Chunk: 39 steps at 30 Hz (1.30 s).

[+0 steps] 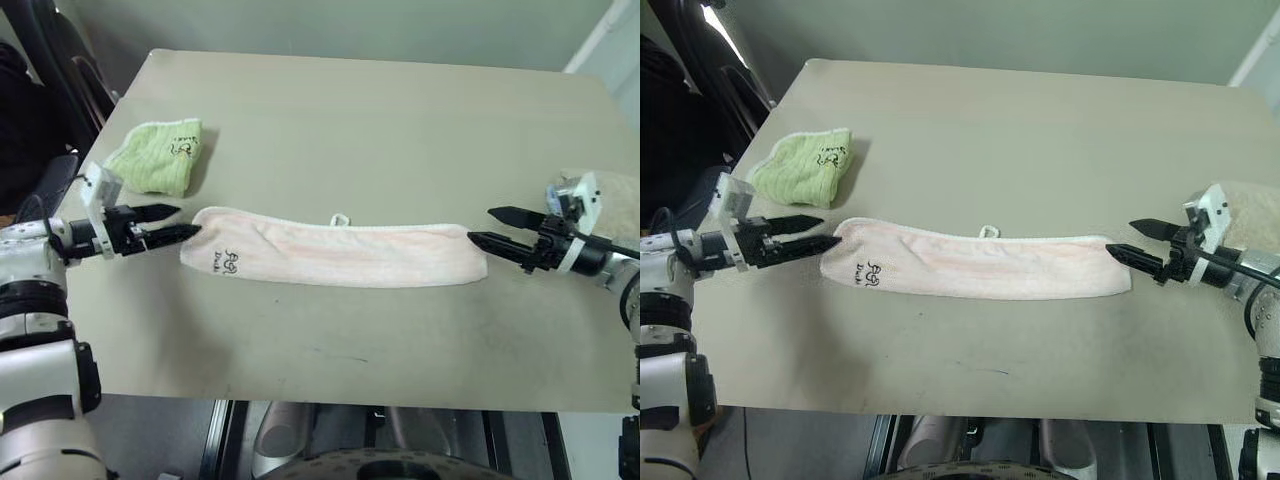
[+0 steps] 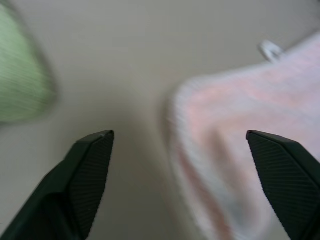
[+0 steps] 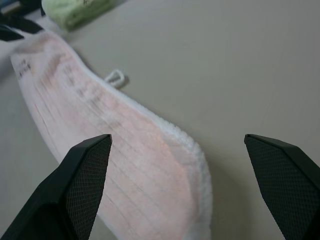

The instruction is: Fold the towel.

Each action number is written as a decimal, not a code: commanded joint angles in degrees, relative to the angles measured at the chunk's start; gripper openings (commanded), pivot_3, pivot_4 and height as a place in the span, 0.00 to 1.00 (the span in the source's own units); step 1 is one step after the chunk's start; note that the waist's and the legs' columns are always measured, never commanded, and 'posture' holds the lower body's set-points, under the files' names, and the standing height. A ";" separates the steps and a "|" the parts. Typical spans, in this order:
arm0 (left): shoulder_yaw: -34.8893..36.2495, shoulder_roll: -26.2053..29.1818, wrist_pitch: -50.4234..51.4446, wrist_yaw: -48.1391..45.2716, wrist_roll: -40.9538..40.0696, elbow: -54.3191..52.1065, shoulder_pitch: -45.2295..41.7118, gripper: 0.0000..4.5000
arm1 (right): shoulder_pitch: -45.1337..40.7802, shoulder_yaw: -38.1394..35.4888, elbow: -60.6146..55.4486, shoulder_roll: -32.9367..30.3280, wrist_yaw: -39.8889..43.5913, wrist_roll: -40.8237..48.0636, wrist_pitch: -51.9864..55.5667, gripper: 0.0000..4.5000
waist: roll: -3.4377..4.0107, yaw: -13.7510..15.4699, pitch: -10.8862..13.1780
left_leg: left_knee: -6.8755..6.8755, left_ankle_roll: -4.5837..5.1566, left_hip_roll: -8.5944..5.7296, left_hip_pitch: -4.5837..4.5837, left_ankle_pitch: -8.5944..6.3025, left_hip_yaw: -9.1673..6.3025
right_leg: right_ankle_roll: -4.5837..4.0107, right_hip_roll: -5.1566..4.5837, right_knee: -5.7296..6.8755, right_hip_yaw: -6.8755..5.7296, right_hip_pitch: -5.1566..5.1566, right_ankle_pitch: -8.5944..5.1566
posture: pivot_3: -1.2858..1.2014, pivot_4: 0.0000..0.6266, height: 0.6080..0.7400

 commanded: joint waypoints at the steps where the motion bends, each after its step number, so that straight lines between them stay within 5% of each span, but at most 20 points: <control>1: 5.09 0.27 -0.34 2.53 -3.98 0.54 -2.89 0.99 | 2.40 -7.96 -6.00 2.24 -6.33 10.69 10.75 1.00 | 0.00 0.12 0.00 | 0.00 0.00 -0.03 -0.02 0.01 0.01 | 0.05 0.00 0.00 0.02 0.00 -0.03 | 0.52 0.24 0.95; 9: 1.14 -3.12 15.25 -8.16 -12.04 -22.78 3.12 0.99 | 8.95 -19.56 -10.33 8.71 -26.14 38.90 33.49 1.00 | -0.02 0.38 -0.01 | 0.01 0.01 -0.20 -0.10 -0.02 -0.01 | 0.37 -0.01 -0.04 0.15 0.04 -0.26 | 0.52 0.24 0.95; 16: -4.56 -11.84 22.09 -5.34 -17.07 -42.88 9.71 0.99 | 15.32 -17.23 -9.31 11.75 -46.63 62.22 28.10 1.00 | -0.04 0.49 -0.01 | 0.02 0.08 -0.24 -0.06 -0.06 0.00 | 0.61 -0.06 -0.01 0.20 0.08 -0.39 | 0.52 0.24 0.95; 21: -9.06 -16.37 17.05 -2.80 -14.04 -45.30 13.10 0.99 | 21.00 -12.79 -12.37 10.93 -55.19 72.35 21.49 1.00 | -0.05 0.42 0.00 | 0.03 0.10 -0.22 -0.01 -0.12 0.00 | 1.64 -0.08 0.02 0.21 0.11 -0.49 | 0.52 0.24 0.95; 33: -15.29 -24.07 14.31 2.21 -12.57 -49.65 16.84 0.99 | 29.34 -9.02 -11.92 7.98 -57.11 70.78 15.62 1.00 | -0.07 0.50 0.02 | 0.17 0.64 -0.24 0.02 -0.47 -0.02 | 1.60 -0.10 -0.07 0.20 0.30 -0.53 | 0.52 0.24 0.95; 39: -17.78 -24.06 15.21 3.66 -12.34 -55.91 18.48 0.99 | 26.65 -8.56 -8.64 9.11 -57.72 68.58 11.97 1.00 | -0.08 0.48 0.00 | 0.17 0.53 -0.24 0.04 -0.57 -0.01 | 1.60 -0.10 -0.08 0.21 0.30 -0.54 | 0.52 0.24 0.95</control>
